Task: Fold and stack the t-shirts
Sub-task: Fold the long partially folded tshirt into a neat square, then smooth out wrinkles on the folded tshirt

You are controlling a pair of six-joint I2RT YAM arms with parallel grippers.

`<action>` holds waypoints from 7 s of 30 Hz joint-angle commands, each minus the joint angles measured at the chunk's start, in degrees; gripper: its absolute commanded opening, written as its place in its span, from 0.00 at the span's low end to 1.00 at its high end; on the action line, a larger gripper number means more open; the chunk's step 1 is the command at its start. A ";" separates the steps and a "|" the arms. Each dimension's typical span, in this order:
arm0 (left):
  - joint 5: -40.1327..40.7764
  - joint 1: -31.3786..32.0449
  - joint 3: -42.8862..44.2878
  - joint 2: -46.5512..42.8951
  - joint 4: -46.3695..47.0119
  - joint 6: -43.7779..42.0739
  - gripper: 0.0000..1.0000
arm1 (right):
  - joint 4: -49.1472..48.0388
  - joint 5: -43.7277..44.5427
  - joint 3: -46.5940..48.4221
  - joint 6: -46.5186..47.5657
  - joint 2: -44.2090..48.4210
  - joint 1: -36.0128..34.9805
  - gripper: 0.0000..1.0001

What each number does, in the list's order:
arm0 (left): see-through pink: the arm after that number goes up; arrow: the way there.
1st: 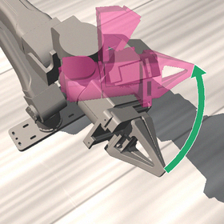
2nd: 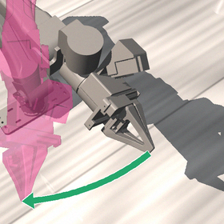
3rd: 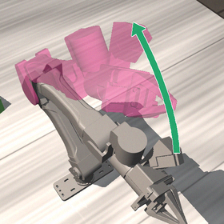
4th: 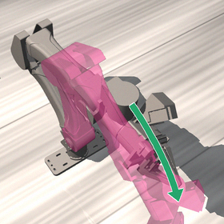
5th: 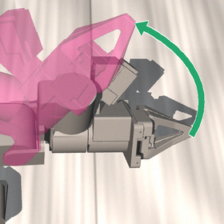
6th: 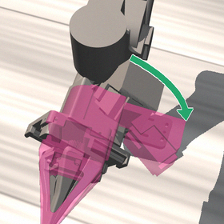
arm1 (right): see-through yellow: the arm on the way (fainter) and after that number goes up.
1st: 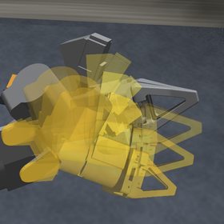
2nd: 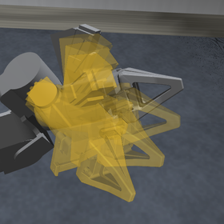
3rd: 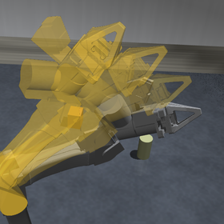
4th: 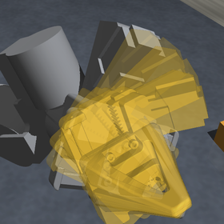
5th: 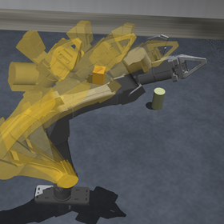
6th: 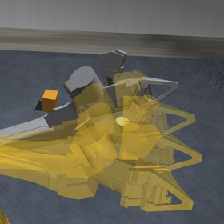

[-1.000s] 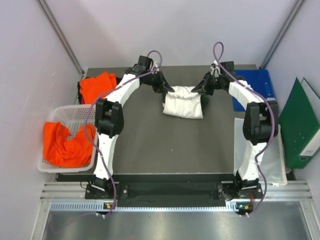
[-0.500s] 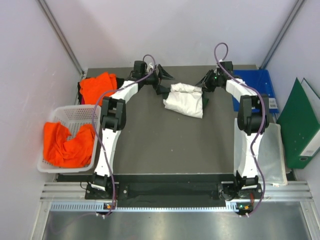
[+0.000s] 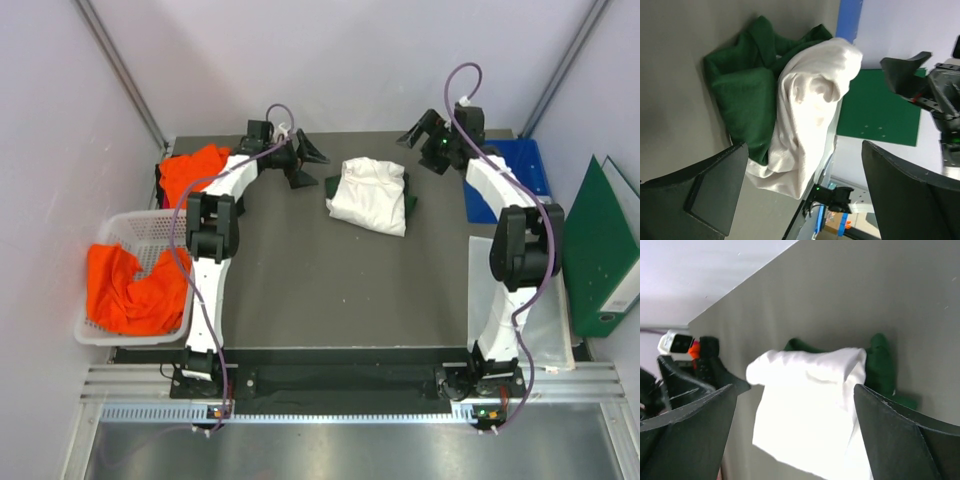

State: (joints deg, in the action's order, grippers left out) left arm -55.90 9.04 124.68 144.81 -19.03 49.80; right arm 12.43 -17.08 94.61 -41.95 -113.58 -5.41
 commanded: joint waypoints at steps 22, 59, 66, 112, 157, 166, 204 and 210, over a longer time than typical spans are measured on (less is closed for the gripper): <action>2.55 8.01 -6.38 -9.46 -14.20 -17.98 0.38 | 4.01 -13.94 -17.62 -0.06 3.02 -1.01 0.60; 13.09 9.16 -20.88 -11.75 -31.95 -31.96 0.00 | 17.02 -11.83 -27.11 5.13 7.15 -1.80 0.00; 16.25 9.15 -19.75 -11.04 -34.23 -32.57 0.20 | 18.60 -12.97 -25.97 6.79 3.37 -1.97 0.00; 16.18 8.98 5.66 -7.00 -14.90 -20.36 0.09 | -6.18 -17.81 -5.74 4.69 -6.92 -2.76 0.61; 24.25 3.27 10.05 1.53 -13.05 -18.51 0.00 | -3.46 1.34 -2.23 7.06 -8.43 0.05 0.06; 26.19 3.35 0.57 -12.35 -10.33 -22.03 0.98 | -0.13 14.10 -6.54 15.40 9.07 -1.27 0.99; 8.00 9.33 -9.98 -2.69 -20.78 -27.21 0.00 | -9.61 -18.60 2.69 0.82 -19.66 -4.17 0.00; 9.14 8.72 -10.34 -1.82 -22.46 -29.06 0.00 | -9.18 -18.16 1.28 1.43 -19.93 -3.64 0.00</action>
State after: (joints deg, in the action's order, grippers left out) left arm -49.93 18.72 115.70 141.32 -37.10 24.75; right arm 3.05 -36.45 95.68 -42.48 -132.97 -9.82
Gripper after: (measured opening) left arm 0.011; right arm 0.004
